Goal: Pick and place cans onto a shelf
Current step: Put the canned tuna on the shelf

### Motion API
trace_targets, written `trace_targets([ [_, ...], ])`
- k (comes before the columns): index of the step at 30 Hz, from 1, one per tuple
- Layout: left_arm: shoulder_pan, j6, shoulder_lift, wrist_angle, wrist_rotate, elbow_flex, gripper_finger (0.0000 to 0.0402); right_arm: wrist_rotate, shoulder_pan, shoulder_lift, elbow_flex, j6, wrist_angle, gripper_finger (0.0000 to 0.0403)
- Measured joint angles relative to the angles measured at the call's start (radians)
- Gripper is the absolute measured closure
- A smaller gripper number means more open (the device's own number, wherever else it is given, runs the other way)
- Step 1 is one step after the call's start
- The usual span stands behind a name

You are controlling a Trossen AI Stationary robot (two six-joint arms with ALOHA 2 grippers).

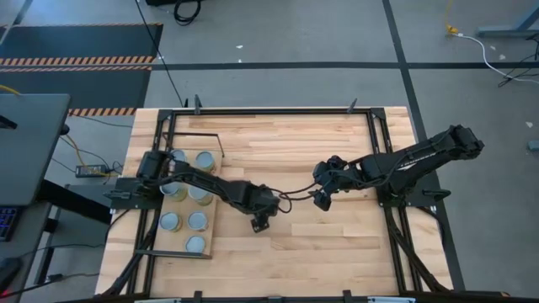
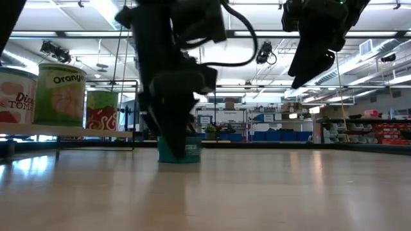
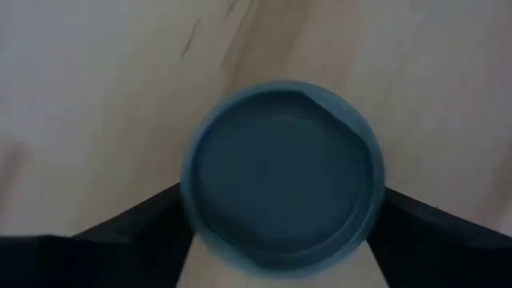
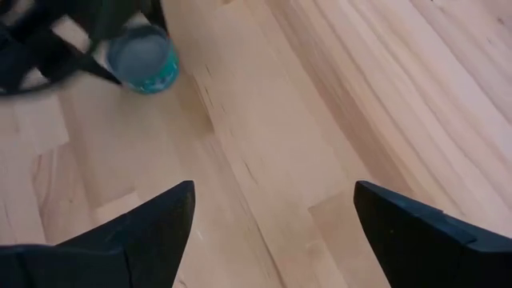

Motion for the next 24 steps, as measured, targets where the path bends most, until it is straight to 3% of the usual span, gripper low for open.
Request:
trace_targets([
  [5,-0.003,-0.149,-0.109,-0.154,0.014,0.0,0.0133,0.0,0.0,0.0,-0.004,0.005,0.015,0.0054],
  [10,-0.026,-0.408,-0.29,-0.329,0.041,0.001,0.0133,-0.015,-0.001,0.0,-0.004,0.012,0.043,0.0054],
  [16,-0.128,-0.719,-0.492,-0.565,0.076,0.001,0.0127,-0.024,-0.001,0.0,-0.004,0.029,0.081,0.0054],
  [20,-0.213,-0.849,-0.565,-0.648,0.093,0.001,0.0124,-0.034,-0.007,0.0,-0.004,0.029,0.084,0.0054],
  [24,-0.298,-0.932,-0.597,-0.679,0.186,0.001,0.0126,-0.092,-0.029,0.0,-0.004,0.025,0.082,0.0054],
])
